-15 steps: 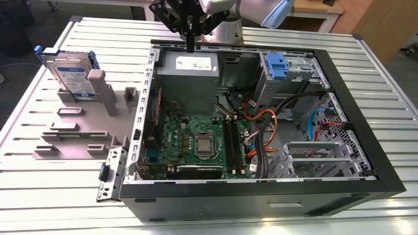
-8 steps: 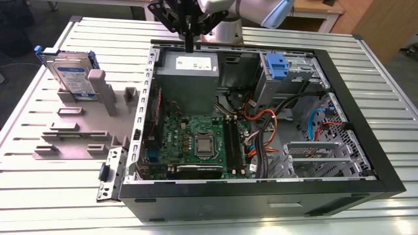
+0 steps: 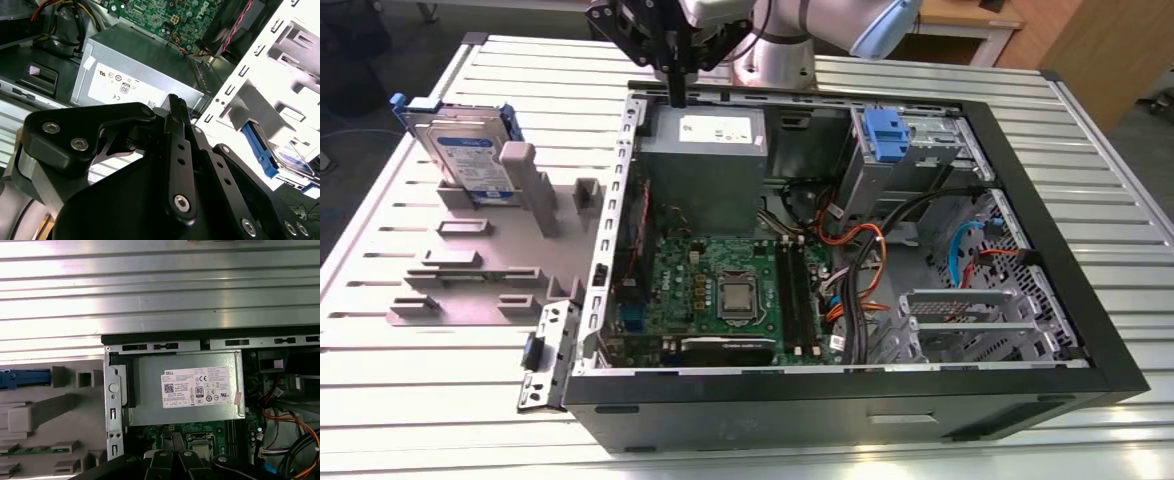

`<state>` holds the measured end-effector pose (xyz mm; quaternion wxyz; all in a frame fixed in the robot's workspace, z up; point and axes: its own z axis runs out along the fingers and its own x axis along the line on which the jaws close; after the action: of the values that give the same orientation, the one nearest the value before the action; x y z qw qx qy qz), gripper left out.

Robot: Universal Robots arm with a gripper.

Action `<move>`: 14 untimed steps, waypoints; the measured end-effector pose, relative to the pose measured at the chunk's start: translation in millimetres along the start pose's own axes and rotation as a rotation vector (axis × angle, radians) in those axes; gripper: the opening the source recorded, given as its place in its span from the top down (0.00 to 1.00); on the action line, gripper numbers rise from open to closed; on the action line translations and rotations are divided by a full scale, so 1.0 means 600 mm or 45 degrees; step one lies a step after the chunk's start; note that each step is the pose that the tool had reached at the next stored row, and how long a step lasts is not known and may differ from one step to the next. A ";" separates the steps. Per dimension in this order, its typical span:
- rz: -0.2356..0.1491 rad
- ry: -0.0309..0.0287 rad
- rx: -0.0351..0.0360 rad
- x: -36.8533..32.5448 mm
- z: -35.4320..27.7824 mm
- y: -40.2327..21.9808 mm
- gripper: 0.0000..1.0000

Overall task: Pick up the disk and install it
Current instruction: 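Reach for the disk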

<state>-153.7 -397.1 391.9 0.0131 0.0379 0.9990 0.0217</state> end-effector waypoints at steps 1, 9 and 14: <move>0.000 0.0000 0.0000 0.000 0.000 0.000 0.89; 0.000 0.0000 0.0000 0.003 0.000 0.000 0.89; 0.000 0.0000 0.0000 0.009 0.000 -0.001 0.89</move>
<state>-158.8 -397.1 391.9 0.0131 0.0379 0.9990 0.0217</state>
